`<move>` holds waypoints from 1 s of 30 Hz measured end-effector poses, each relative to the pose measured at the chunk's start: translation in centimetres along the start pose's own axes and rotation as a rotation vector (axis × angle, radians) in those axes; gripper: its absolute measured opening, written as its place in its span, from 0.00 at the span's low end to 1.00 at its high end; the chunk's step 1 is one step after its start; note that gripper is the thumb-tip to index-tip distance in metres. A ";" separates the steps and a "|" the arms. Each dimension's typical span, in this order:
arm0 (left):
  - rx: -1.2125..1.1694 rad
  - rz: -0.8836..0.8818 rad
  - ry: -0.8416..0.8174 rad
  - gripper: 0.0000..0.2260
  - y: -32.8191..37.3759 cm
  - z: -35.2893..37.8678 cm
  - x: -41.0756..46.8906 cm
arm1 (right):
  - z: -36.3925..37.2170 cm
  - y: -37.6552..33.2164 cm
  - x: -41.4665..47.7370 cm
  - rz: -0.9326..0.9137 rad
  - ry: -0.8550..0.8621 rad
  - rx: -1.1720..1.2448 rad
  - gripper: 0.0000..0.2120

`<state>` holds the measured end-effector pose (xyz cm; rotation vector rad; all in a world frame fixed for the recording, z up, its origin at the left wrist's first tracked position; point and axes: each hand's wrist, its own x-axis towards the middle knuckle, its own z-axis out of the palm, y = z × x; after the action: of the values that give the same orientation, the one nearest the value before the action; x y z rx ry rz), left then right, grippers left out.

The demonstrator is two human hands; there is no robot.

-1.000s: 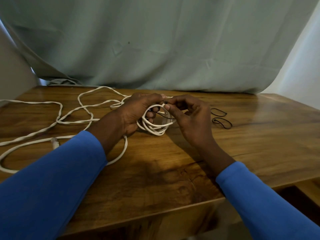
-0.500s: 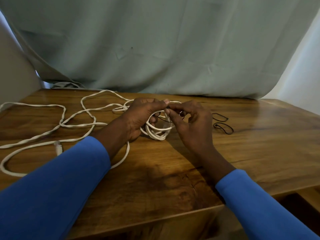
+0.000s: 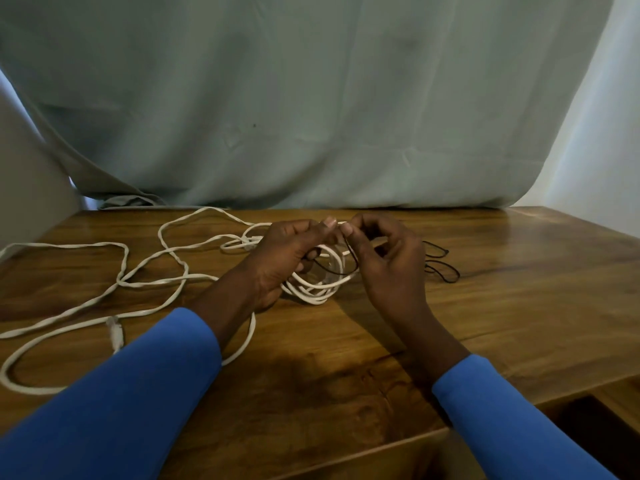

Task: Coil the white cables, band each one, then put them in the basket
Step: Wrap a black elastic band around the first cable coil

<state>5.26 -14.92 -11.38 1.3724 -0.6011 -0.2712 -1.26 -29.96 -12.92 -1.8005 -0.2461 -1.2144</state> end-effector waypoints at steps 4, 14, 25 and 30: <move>0.004 0.011 -0.024 0.14 0.1 0.0 -0.3 | -0.1 -0.3 0.1 0.040 0.025 0.054 0.03; -0.007 0.029 0.042 0.18 -0.4 0.1 -0.1 | 0.0 -0.9 1.6 -0.064 0.165 -0.046 0.04; 0.088 0.097 -0.002 0.15 -1.0 -0.2 0.2 | 1.5 -0.4 4.2 0.099 0.288 0.012 0.05; -0.011 0.057 0.016 0.08 -0.7 0.1 -0.2 | 1.3 -1.0 4.1 0.244 0.132 0.152 0.10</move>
<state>5.15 -15.02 -12.08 1.3435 -0.6236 -0.2172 1.01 -29.68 -9.10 -1.5624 -0.0400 -1.1052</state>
